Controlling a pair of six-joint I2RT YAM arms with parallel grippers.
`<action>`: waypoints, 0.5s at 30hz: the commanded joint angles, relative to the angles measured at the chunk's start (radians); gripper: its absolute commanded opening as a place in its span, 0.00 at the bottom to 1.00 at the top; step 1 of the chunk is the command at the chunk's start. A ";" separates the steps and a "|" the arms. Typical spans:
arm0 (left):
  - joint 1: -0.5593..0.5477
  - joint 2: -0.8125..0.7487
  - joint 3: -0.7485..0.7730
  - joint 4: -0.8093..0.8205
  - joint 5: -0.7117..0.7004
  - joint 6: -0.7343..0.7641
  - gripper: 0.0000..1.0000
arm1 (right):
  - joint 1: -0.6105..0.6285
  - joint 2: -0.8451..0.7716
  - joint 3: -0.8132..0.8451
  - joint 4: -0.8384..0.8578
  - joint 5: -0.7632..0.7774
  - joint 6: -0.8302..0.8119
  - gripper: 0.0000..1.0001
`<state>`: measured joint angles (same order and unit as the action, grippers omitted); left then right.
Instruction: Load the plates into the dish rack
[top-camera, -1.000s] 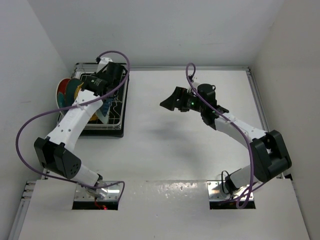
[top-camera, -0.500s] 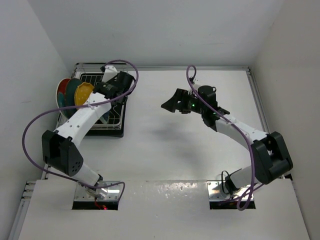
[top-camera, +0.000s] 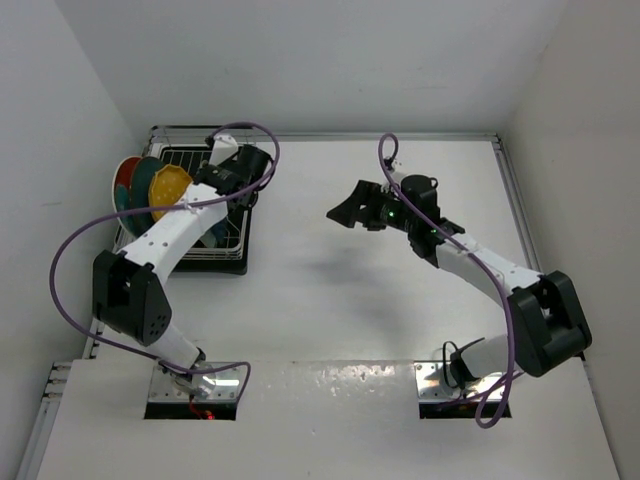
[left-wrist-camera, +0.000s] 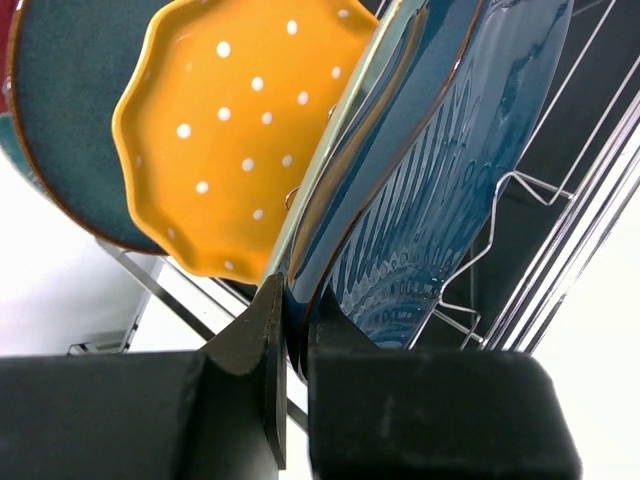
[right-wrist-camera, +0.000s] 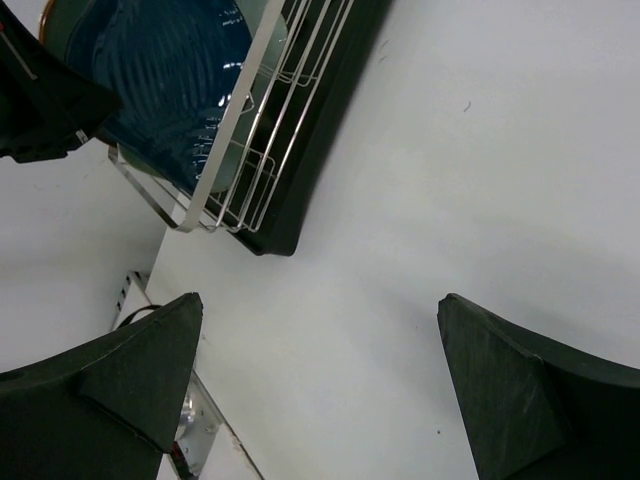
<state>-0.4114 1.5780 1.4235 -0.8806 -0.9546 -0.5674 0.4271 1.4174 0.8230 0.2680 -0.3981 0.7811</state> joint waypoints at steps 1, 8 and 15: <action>0.039 0.014 -0.014 0.051 0.034 0.020 0.01 | -0.010 -0.044 -0.008 0.028 0.010 -0.019 1.00; 0.059 0.036 -0.003 0.051 0.128 0.066 0.20 | -0.016 -0.051 -0.016 0.028 0.010 -0.023 1.00; 0.059 0.054 -0.004 0.051 0.159 0.097 0.26 | -0.019 -0.057 -0.021 0.020 0.018 -0.029 1.00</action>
<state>-0.3695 1.6382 1.4235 -0.8051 -0.8112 -0.4938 0.4141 1.3956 0.8074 0.2668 -0.3927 0.7708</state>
